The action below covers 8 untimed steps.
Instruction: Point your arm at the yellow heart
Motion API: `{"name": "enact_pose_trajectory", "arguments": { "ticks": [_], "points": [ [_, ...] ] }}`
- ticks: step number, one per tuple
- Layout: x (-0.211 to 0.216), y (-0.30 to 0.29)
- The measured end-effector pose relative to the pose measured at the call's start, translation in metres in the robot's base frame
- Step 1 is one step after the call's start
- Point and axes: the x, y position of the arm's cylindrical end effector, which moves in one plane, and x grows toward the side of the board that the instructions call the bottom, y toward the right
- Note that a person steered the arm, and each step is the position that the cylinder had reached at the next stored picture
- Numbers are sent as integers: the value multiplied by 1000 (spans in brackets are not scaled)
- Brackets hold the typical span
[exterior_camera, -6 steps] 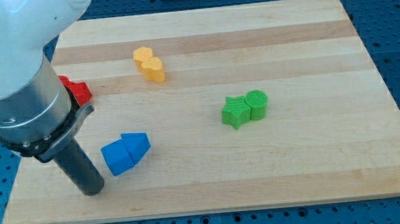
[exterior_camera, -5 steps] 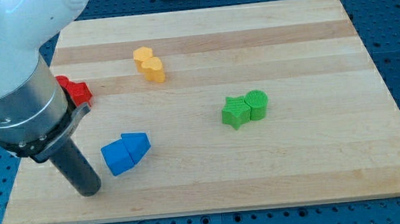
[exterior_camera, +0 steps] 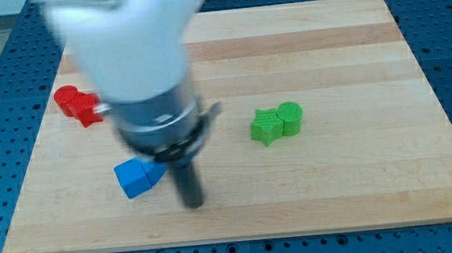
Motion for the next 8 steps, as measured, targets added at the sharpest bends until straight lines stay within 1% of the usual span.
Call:
{"name": "enact_pose_trajectory", "arguments": {
  "ticks": [1,2,3,4,5,6,8],
  "points": [
    [-15,115],
    [-52,185],
    [-122,197],
    [-174,157],
    [-193,98],
    [-203,57],
    [-235,4]
  ]
}}
